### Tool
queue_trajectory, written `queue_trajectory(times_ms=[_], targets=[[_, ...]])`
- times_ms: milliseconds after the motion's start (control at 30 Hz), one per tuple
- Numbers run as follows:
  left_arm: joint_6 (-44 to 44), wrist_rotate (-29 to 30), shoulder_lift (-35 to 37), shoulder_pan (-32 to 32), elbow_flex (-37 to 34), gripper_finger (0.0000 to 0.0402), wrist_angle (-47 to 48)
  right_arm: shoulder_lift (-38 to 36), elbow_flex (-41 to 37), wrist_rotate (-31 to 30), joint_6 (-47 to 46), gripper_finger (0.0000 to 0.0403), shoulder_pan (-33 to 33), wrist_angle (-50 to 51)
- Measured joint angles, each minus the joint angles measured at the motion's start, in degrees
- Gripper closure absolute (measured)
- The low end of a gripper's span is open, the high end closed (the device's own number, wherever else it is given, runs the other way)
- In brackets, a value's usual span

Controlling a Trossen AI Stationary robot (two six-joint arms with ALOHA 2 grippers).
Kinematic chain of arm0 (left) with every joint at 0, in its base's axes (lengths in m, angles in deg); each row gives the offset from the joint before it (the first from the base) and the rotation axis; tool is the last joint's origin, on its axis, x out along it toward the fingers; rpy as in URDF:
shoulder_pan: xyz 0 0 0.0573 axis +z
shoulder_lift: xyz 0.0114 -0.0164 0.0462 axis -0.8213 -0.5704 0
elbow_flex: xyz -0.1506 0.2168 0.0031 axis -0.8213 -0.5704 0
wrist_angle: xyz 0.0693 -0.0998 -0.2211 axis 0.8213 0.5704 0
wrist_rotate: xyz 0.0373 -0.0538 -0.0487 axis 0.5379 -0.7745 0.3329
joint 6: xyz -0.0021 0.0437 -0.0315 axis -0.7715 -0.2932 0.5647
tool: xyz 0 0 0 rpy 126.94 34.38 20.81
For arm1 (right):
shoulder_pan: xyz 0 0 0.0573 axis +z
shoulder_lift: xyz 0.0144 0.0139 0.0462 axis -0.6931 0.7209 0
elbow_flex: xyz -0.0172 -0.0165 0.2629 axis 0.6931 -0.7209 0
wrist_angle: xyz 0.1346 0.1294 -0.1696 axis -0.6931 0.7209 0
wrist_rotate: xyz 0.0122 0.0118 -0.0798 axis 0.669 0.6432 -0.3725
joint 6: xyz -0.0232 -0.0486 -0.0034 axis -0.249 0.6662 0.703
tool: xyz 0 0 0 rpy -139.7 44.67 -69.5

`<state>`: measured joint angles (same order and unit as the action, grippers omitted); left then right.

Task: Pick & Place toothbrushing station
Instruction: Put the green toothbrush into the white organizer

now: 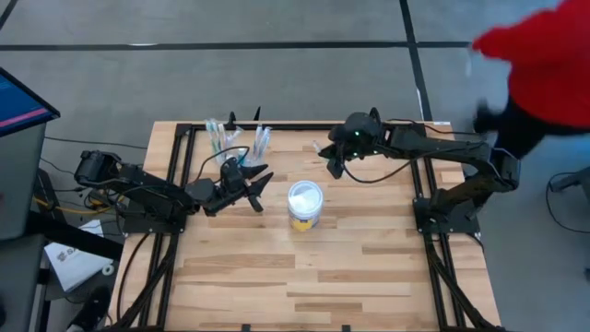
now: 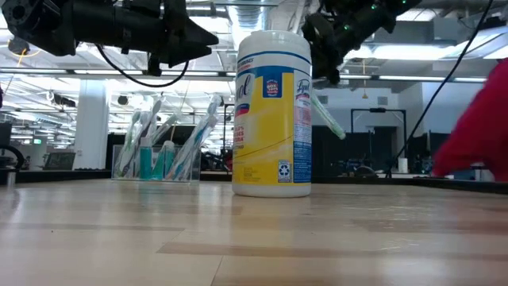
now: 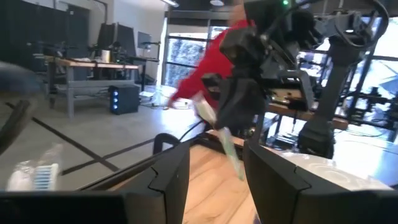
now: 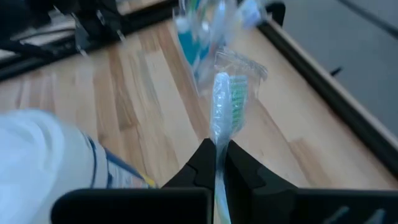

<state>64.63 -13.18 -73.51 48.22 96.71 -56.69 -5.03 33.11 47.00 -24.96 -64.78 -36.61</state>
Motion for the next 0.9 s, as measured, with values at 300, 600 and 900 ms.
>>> queue_trajectory(times_ms=[300, 600, 900], targets=[[0.0, -1.1, 0.0, 0.0, 0.0, 0.0259, -1.8, 0.0, 3.9, 0.0, 0.9, 0.0398, 0.7, -4.2], [0.0, -4.4, 0.0, 0.2, 0.0, 0.0259, -5.4, 0.0, 6.9, 0.0, 2.4, 0.0398, 3.4, -12.7], [4.1, -10.8, 0.0, 3.0, 0.0, 0.0259, -6.4, 0.0, 8.2, 0.0, 2.9, 0.0398, 6.2, -20.3]])
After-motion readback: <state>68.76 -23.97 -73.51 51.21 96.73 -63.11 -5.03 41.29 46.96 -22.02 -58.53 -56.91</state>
